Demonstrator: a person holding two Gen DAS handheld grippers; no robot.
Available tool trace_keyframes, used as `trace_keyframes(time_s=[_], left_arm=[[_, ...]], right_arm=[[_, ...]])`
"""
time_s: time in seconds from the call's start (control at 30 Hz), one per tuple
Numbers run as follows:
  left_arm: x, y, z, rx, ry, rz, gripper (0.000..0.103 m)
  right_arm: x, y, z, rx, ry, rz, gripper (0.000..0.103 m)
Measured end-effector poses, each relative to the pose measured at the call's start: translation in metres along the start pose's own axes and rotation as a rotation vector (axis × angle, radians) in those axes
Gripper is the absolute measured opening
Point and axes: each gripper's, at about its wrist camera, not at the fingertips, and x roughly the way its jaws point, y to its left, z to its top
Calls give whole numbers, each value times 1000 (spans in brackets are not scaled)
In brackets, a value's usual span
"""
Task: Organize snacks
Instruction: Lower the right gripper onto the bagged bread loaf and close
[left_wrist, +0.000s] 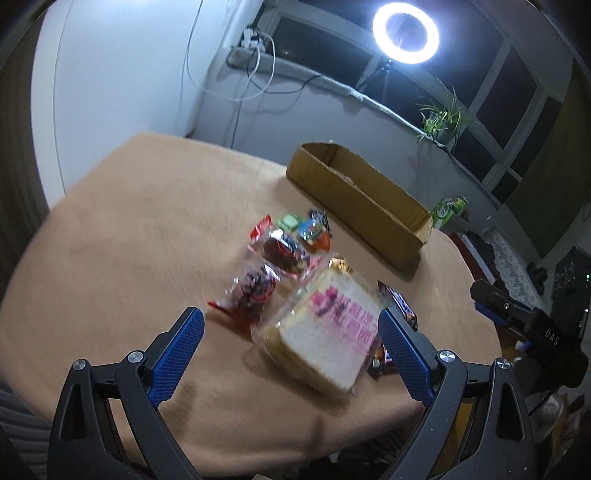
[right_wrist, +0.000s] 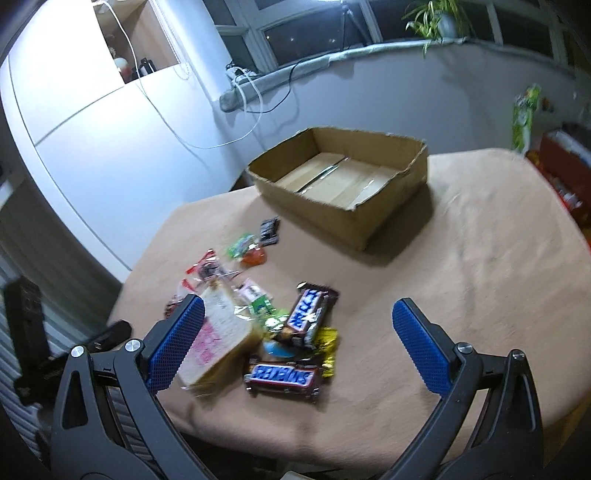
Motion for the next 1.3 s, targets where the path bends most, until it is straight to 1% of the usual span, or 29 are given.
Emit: trace_keyframes(time_s=[0.17, 0.3, 0.37, 0.43, 0.5, 0.53, 0.57, 0.67, 0.73, 0.77, 0.83, 0.9, 0.97, 1.0, 1.03, 1.13, 1.2, 1.3], left_arm=[[2, 1, -8, -25, 44, -39, 94], [9, 0, -15, -49, 91, -79, 94], [12, -2, -19, -46, 114, -91, 94], [15, -5, -22, -45, 132, -105, 93], [18, -8, -24, -43, 151, -120, 92], [20, -8, -25, -46, 161, -126, 91], [21, -8, -26, -48, 168, -131, 86], [26, -6, -28, -60, 186, -141, 83], [30, -6, -29, -64, 195, -149, 82], [31, -6, -30, -66, 200, -151, 79], [34, -7, -31, -70, 210, -154, 71], [35, -5, -33, -73, 216, -156, 71], [37, -3, -34, -78, 218, -152, 70], [37, -3, -34, -80, 219, -150, 69], [38, -1, -35, -81, 220, -147, 67], [40, 0, -36, -83, 220, -141, 65], [41, 2, -36, -84, 219, -136, 63], [41, 2, -36, -77, 212, -128, 63]], right_arm=[[13, 22, 9, -97, 54, 85, 103], [37, 39, 15, -158, 162, 175, 103], [48, 43, 17, -185, 197, 165, 102], [57, 49, 17, -224, 226, 163, 98], [65, 53, 17, -255, 265, 172, 97], [70, 55, 18, -268, 283, 172, 97], [74, 56, 18, -282, 296, 172, 97], [83, 61, 17, -326, 334, 172, 96], [88, 65, 16, -360, 354, 170, 93], [93, 67, 15, -369, 363, 166, 91], [100, 67, 15, -366, 395, 175, 82], [107, 66, 13, -356, 429, 201, 80], [112, 68, 11, -370, 436, 197, 79], [113, 69, 10, -376, 439, 198, 77], [115, 68, 10, -373, 450, 208, 73], [122, 68, 8, -380, 473, 200, 69], [124, 65, 9, -361, 485, 214, 68], [123, 65, 11, -352, 493, 222, 62]])
